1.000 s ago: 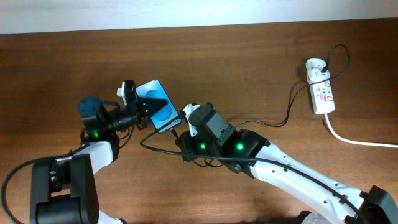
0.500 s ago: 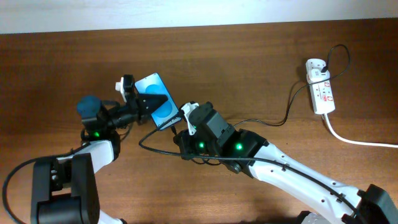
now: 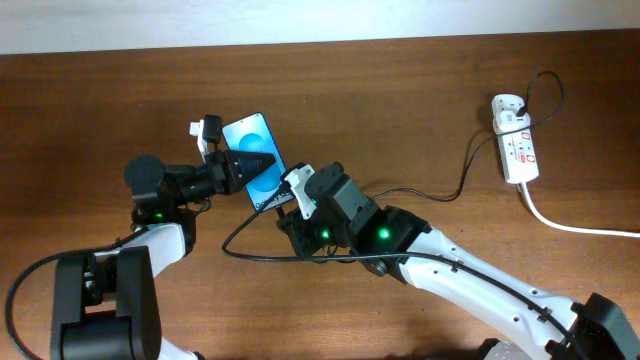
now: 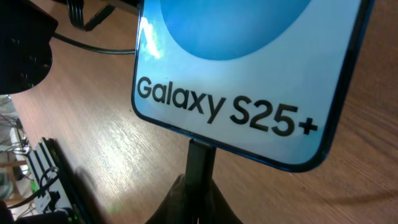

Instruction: Plug charger to phone and switch on socket

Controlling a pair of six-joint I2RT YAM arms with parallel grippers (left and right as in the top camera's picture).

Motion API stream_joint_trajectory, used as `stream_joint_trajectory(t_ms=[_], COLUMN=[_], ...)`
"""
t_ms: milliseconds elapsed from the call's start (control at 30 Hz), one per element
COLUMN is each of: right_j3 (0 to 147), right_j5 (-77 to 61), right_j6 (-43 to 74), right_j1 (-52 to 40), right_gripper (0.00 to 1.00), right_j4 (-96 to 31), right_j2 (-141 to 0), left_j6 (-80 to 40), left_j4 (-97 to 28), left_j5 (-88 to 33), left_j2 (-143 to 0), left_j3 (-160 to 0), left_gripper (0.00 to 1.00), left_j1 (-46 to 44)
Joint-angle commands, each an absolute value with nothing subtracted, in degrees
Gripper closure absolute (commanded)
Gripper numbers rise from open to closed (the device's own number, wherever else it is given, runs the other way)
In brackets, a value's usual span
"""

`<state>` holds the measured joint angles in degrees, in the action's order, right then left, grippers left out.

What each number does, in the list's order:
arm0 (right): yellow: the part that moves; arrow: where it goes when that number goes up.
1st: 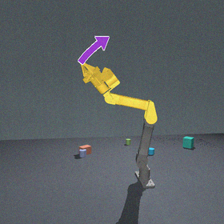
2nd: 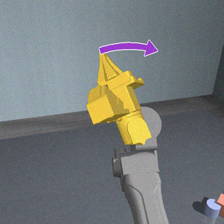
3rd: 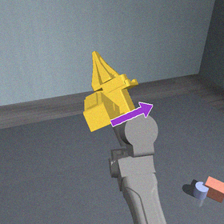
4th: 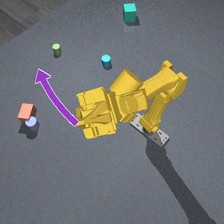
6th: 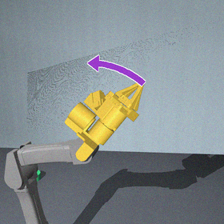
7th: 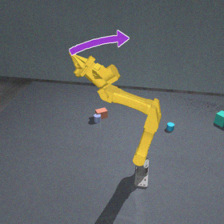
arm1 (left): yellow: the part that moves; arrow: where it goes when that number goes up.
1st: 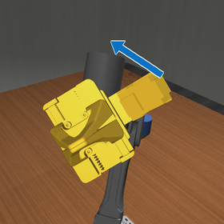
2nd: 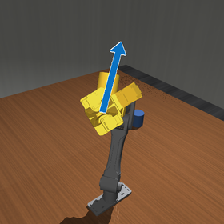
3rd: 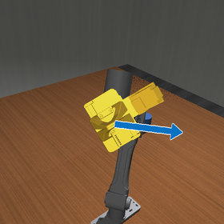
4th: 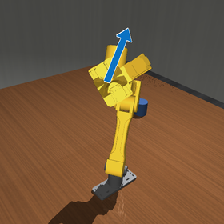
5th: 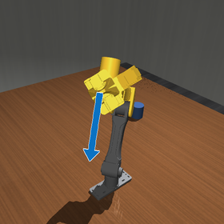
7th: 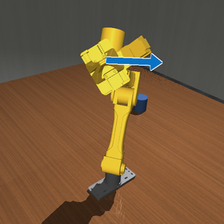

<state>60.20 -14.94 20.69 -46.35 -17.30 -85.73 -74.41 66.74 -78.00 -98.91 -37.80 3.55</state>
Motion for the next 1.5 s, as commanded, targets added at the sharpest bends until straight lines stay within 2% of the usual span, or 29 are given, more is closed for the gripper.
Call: stream_joint_trajectory(t_ms=[0,233,433,533,567,867,1000,1033,1233,1333,1467], right_j3=[65.3,68.7,69.8,69.8,69.8,69.8,69.8,69.8,70.5,71.3,71.3], right_j5=[-9.6,-8.3,-8.4,-8.4,-8.4,-9.8,2.5,5.4,7.1,6.8,6.7], right_j6=[19.7,19.0,18.7,18.9,18.9,18.9,18.9,18.9,18.9,16.4,15.2], right_j1=[-44.1,-43.8,-43.7,-43.7,-43.7,-43.7,-43.7,-43.7,-40.4,-39.4,-39.2], right_gripper=[0.96,0.96,0.94,0.86,0.79,0.46,0.18,0.15,0.13,0.08,0.08], right_j4=[-11.9,-11.7,-12.0,-16.1,-17.9,-25.0,-21.5,-19.4,-13.2,-12.2,-14.9], right_j2=[-85.8,-85.8,-85.8,-85.5,-85.3,-81.6,-80.4,-80.3,-80.3,-79.4,-77.8], left_j6=[-74.1,-72.9,-70.6,-70.6,-69.9,-67.9,-65.8,-65.8,-65.8,-65.8,-64.2], left_j4=[66.9,67.0,67.1,67.1,67.2,67.2,67.2,67.2,67.2,66.4,56.9], left_j5=[-89.8,-90.1,-90.0,-89.6,-89.1,-83.6,-78.7,-77.9,-77.1,-76.4,-69.8], left_j2=[-98.6,-98.6,-98.6,-98.6,-98.6,-98.6,-98.6,-98.6,-98.6,-98.6,-98.6], left_j3=[-36.9,-36.6,-35.6,-35.6,-35.6,-35.6,-35.6,-35.6,-35.6,-35.6,-35.6], left_gripper=[1.00,1.00,1.00,1.00,1.00,1.00,1.00,1.00,1.00,1.00,1.00], left_j1=[1.1,1.1,-2.6,-2.3,-1.8,-1.0,-1.0,-1.0,-1.1,-1.1,-1.5])
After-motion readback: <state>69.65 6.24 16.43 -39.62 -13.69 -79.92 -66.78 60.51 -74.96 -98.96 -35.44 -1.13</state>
